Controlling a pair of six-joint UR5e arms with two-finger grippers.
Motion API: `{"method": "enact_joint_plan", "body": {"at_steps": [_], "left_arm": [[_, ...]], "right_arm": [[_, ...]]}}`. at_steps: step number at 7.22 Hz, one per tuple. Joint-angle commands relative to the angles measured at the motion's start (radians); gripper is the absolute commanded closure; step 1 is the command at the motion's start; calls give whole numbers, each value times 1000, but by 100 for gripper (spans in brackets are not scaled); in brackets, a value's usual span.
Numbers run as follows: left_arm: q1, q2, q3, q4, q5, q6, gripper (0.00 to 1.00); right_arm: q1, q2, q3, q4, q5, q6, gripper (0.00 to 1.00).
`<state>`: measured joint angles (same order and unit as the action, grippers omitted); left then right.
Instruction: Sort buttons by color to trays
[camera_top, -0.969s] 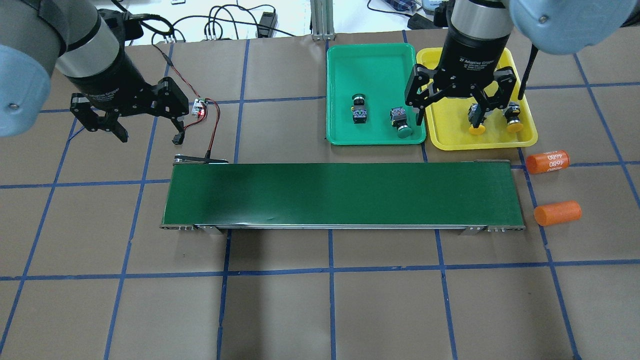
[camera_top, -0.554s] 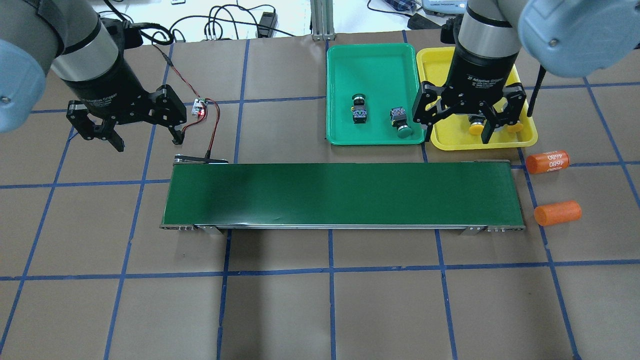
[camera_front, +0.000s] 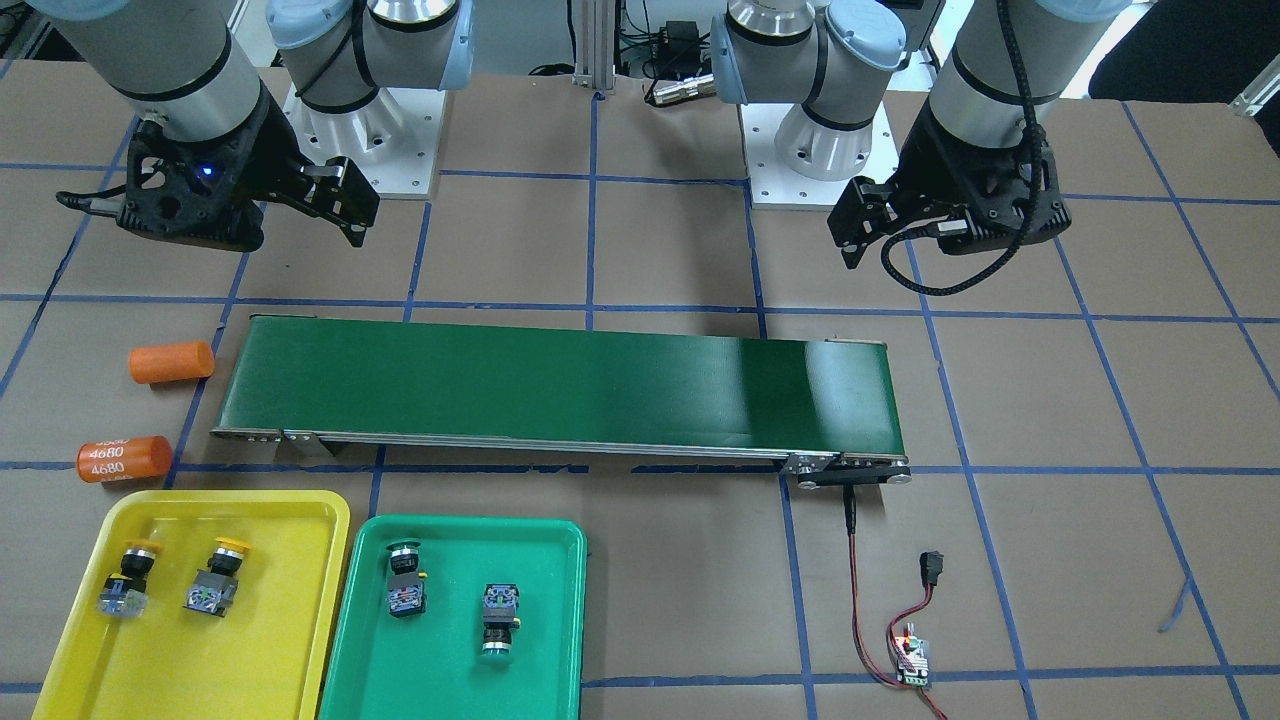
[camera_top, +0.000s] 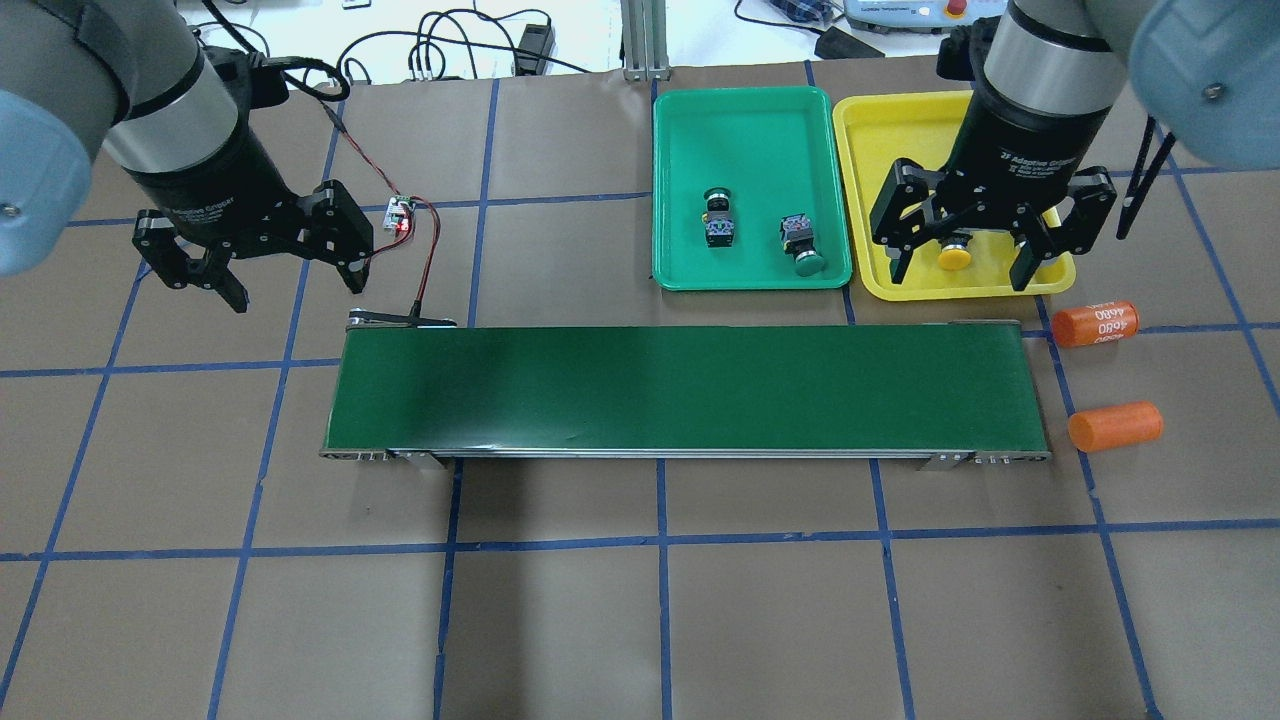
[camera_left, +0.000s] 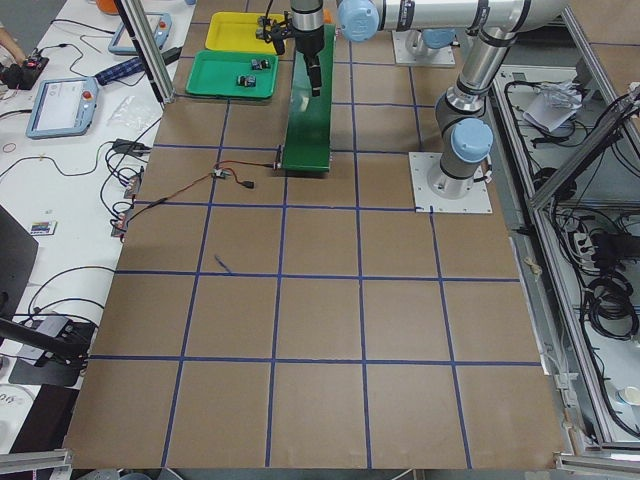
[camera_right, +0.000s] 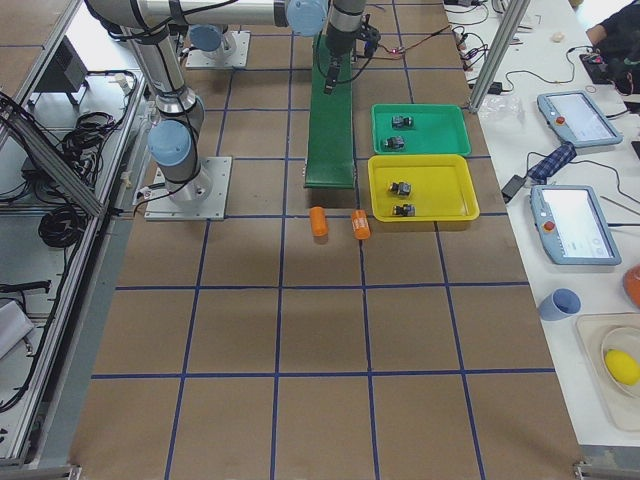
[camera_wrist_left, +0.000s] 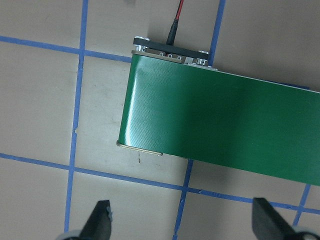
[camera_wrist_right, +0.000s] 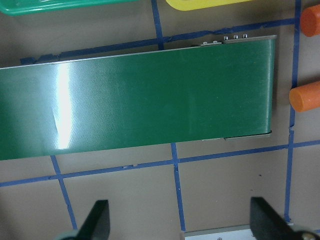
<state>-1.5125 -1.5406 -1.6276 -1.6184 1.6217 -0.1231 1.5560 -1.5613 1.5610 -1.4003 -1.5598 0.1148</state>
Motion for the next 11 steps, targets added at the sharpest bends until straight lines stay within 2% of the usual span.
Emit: {"method": "enact_joint_plan", "body": {"at_steps": [1, 5, 6, 7, 11], "left_arm": [[0, 0, 2, 2, -2, 0, 0], [0, -1, 9, 2, -3, -1, 0], [0, -1, 15, 2, -3, 0, 0], [0, -1, 12, 2, -3, -1, 0], [1, -1, 17, 2, -5, 0, 0]], "right_arm": [[-1, -28, 30, -11, 1, -1, 0], [-4, -34, 30, -28, 12, -30, 0], [-4, -33, 31, -121, 15, -34, 0], [-4, -31, 31, -141, 14, -31, 0], [-4, -32, 34, -112, -3, -18, 0]]}}
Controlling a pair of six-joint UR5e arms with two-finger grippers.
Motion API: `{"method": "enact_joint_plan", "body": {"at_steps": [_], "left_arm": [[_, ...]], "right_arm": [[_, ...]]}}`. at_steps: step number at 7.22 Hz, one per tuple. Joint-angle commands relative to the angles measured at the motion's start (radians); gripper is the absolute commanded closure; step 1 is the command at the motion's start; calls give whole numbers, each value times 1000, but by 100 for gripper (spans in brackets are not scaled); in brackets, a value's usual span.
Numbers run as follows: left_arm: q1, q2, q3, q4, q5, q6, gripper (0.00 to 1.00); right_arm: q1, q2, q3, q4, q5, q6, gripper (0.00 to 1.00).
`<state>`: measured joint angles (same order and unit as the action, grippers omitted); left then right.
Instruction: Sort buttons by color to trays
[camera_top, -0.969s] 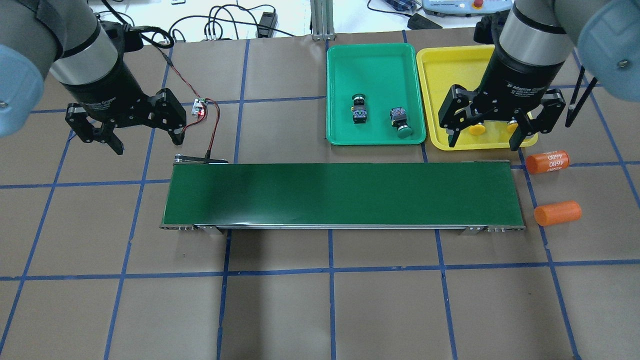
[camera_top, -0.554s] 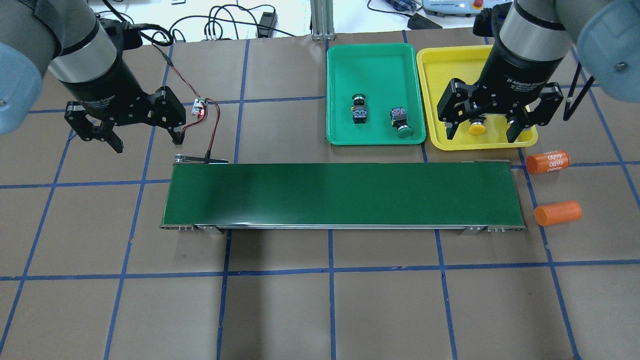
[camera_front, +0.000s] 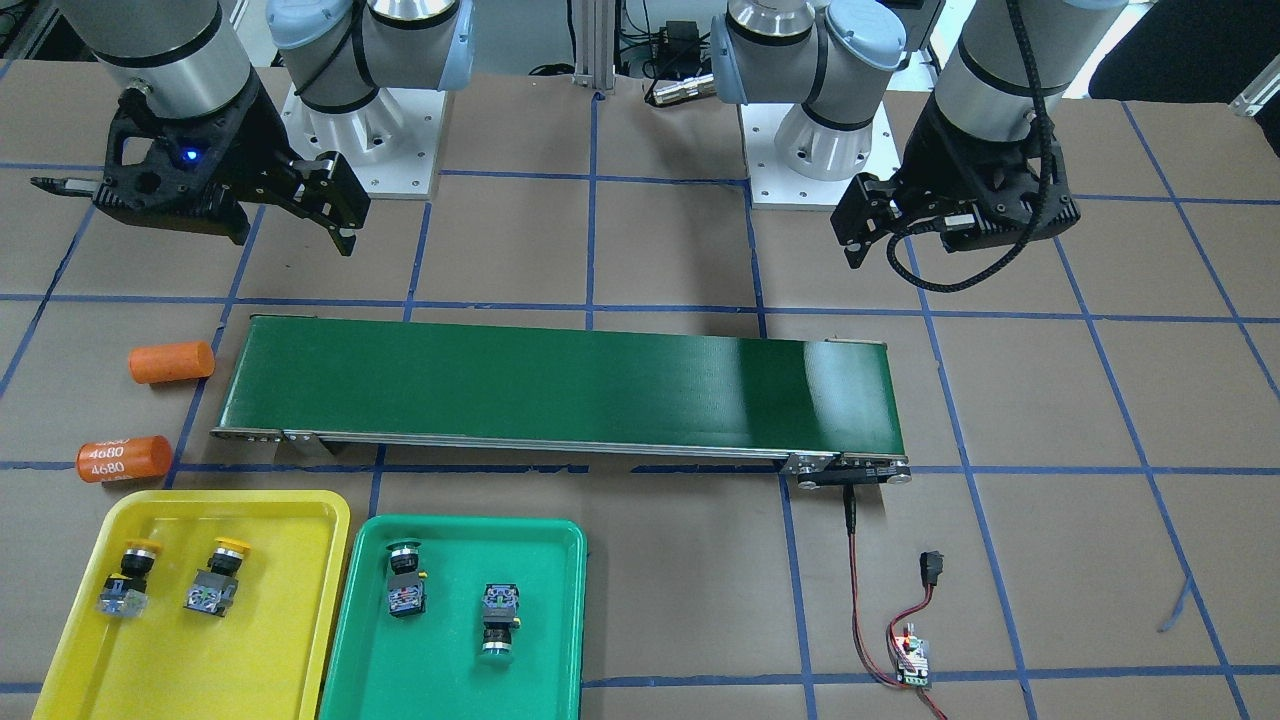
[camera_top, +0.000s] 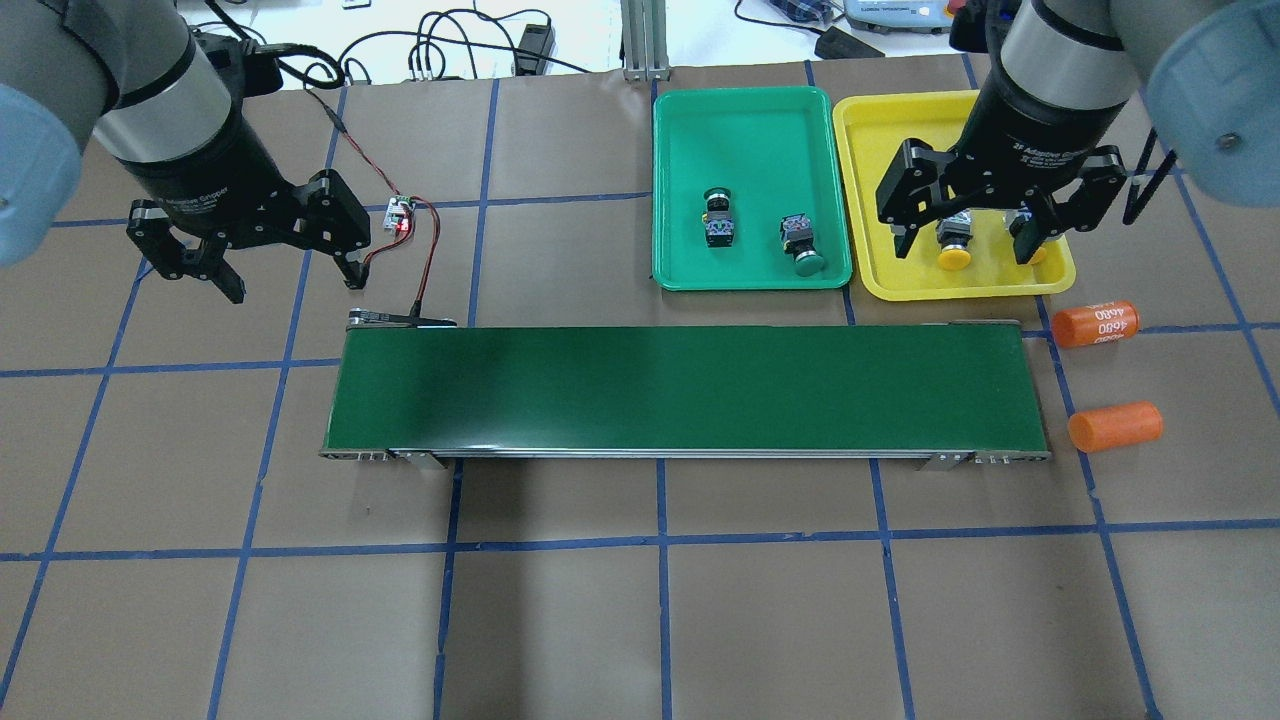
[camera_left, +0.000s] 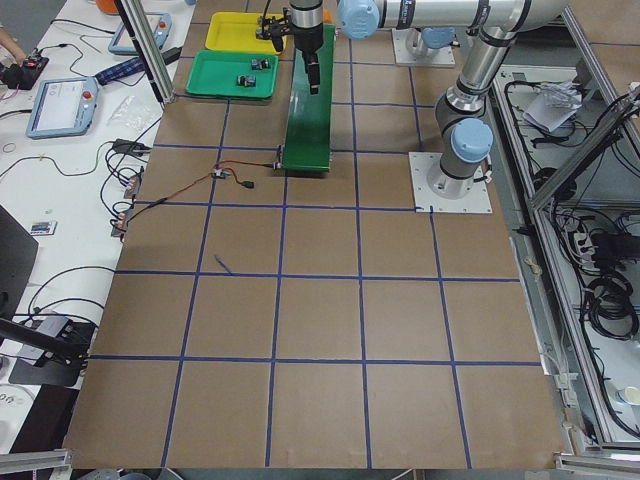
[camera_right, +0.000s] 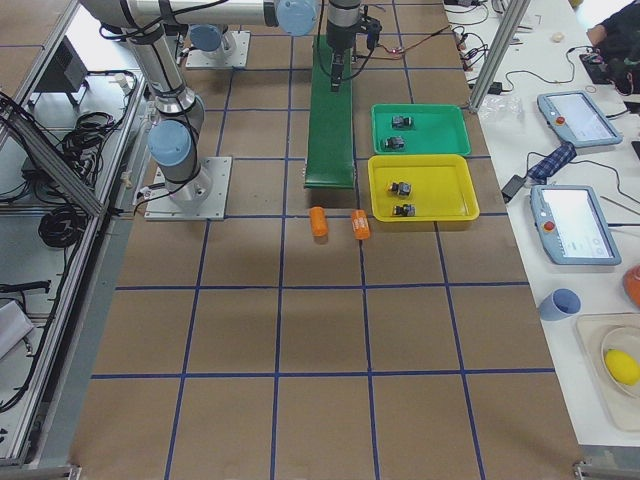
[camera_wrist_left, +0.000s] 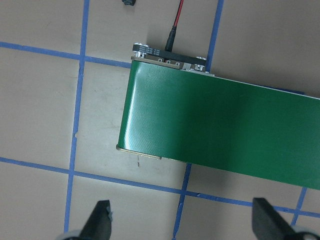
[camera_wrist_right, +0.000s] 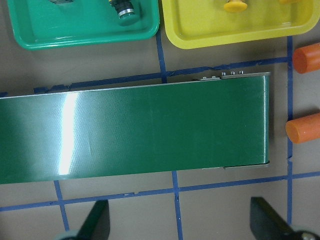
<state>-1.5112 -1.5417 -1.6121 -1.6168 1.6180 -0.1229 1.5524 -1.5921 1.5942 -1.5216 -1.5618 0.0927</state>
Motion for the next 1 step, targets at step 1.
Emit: {"method": "enact_joint_plan", "body": {"at_steps": [1], "left_arm": [[0, -2, 3, 2, -4, -1, 0]], "right_arm": [[0, -2, 1, 11, -1, 5, 0]]}}
